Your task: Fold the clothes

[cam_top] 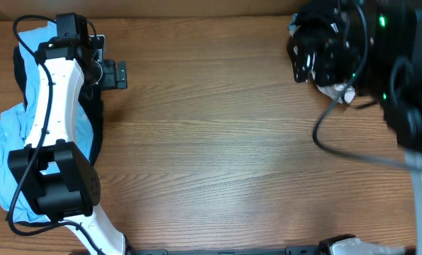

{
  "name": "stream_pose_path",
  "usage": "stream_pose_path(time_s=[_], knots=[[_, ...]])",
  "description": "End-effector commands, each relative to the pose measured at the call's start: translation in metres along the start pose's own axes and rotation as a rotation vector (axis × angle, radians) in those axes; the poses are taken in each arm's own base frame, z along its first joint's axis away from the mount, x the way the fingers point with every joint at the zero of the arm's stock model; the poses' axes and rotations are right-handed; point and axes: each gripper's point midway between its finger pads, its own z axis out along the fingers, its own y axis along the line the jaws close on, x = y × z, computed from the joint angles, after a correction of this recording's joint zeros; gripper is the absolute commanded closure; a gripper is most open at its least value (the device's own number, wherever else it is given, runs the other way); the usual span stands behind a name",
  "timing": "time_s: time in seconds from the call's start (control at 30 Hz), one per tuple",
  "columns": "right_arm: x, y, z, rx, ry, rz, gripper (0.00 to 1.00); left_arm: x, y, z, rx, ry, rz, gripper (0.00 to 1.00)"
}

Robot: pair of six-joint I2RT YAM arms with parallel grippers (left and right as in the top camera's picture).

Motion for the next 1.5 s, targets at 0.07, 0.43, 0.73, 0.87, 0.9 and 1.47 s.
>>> stream_pose_path(time_s=[0.07, 0.43, 0.73, 0.87, 0.9, 1.47], knots=[[0.04, -0.014, -0.017, 0.028, -0.121, -0.002, 0.0, -0.005, -0.001, 0.0, 0.01, -0.012, 0.01, 0.0], [0.165, -0.06, -0.023, 0.119, -0.41, 0.023, 0.0, -0.005, -0.001, 0.0, 0.01, -0.012, 0.01, 0.0], [0.227, -0.074, 0.015, 0.11, -0.594, 0.001, 0.0, -0.005, -0.001, 0.0, 0.01, -0.012, 0.01, 0.0], [0.236, -0.076, 0.025, 0.106, -0.641, -0.006, 0.0, -0.005, -0.001, 0.0, 0.01, -0.012, 0.01, 0.0], [0.238, -0.077, 0.027, 0.106, -0.645, -0.007, 0.0, -0.005, -0.001, 0.0, 0.01, -0.012, 0.01, 0.0], [0.265, -0.086, 0.044, 0.131, -0.595, 0.004, 0.0, -0.005, -0.001, 0.0, 0.01, -0.012, 0.01, 0.0]])
